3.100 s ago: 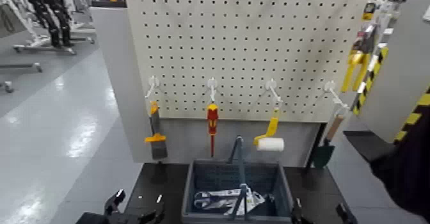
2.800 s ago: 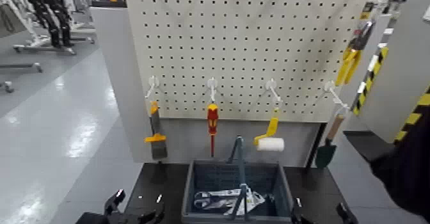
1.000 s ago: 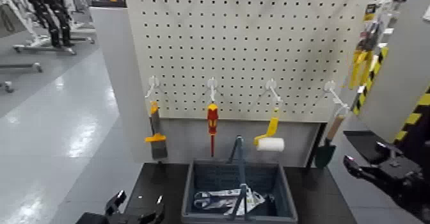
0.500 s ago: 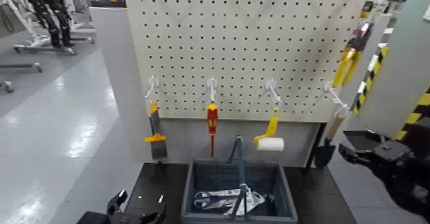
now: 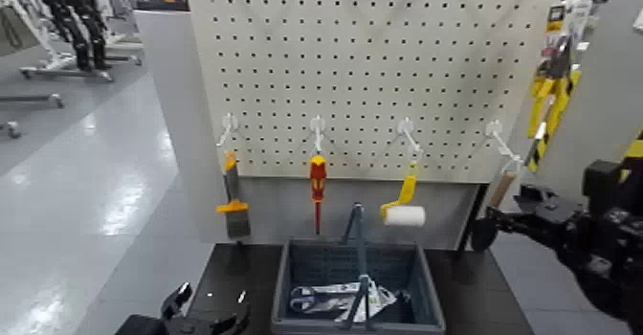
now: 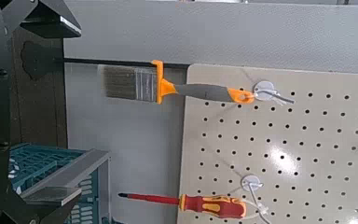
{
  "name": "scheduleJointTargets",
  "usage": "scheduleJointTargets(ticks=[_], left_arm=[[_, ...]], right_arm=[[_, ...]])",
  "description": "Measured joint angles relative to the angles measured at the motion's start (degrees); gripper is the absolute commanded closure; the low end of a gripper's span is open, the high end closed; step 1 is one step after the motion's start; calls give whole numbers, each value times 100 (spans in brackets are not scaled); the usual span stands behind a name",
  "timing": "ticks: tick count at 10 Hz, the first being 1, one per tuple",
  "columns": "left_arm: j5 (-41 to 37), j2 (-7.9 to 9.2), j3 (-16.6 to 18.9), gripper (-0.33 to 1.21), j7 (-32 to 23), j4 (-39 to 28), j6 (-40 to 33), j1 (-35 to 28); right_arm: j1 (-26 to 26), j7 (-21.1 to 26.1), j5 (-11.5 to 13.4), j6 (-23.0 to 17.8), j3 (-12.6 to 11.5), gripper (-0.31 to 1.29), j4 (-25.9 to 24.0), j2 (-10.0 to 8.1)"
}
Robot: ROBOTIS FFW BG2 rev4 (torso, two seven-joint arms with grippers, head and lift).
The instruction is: Put the tool with the wooden handle into the crate.
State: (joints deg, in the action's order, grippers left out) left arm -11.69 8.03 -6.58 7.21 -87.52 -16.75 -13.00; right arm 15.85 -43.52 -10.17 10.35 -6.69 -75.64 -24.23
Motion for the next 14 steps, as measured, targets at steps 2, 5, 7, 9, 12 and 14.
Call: scheduleJointTargets(ticks=[2,5,7,9,12,14], left_arm=[[0,-11,-2,11,23,17,13,20],[0,-13,-9,11,58,35,34,48],[0,-13,1,11,80,42,42,53],[0,-12,8,11,87,49,55,59],[0,-12,7,11,89,51,59,61],[0,-12,16,11,90,51,59,51]], right_arm=[[163,-44,-91,-84,148,53,253,-25],[231,-19,-153,-131,200,108,320,-29],[230,2,-185,-131,203,112,310,-19],[205,1,-195,-153,190,113,296,-6],[150,-14,-222,-173,152,113,231,22],[50,-34,-268,-163,60,113,85,71]])
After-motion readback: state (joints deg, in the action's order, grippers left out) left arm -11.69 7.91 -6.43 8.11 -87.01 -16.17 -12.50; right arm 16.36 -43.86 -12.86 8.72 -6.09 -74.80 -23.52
